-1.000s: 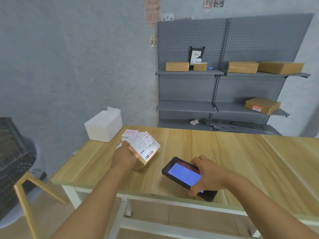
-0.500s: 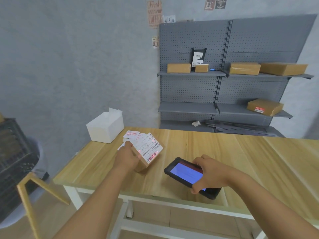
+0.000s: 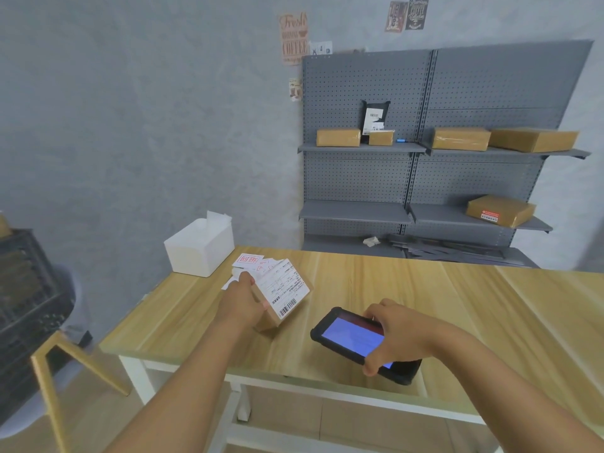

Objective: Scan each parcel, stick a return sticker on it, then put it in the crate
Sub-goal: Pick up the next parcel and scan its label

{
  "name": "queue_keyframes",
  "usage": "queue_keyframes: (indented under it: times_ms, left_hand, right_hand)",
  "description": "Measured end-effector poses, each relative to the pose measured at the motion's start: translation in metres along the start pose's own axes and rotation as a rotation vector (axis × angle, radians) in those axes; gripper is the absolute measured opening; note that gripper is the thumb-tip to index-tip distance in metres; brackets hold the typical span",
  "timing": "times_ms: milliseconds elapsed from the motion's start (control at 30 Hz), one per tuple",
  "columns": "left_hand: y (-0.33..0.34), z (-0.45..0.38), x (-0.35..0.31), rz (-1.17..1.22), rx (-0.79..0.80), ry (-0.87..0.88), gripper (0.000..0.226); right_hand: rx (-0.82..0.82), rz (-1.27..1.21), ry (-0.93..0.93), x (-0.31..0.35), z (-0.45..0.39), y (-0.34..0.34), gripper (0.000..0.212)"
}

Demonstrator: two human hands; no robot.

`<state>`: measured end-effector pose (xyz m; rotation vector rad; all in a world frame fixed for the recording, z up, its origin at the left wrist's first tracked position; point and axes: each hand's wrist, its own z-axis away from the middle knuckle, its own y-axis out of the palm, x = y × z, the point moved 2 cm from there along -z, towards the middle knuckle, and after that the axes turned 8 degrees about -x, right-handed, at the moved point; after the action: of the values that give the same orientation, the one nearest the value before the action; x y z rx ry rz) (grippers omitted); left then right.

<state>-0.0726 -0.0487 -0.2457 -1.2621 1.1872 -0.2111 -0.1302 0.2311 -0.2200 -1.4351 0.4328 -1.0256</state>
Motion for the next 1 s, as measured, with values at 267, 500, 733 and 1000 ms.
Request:
queue_keyframes:
  times_ms: [267,500,733,1000]
  left_hand:
    - [0.004,0.002,0.012,0.19,0.161,-0.198,0.059]
    - [0.009,0.02,0.016,0.325,0.321,-0.308,0.056]
    - [0.005,0.028,0.016,0.308,0.359,-0.227,0.06]
    - [-0.008,-0.003,0.023,0.182,0.596,-0.178,0.063]
  right_hand:
    - [-0.089,-0.154,0.13,-0.022,-0.001,0.019,0.074]
    - [-0.192,-0.277,0.26,-0.033,-0.017,0.047,0.067]
    - [-0.263,-0.21,0.323,-0.033,-0.036,0.076,0.069]
    - [-0.063,0.078,0.345,-0.023,-0.072,0.065,0.086]
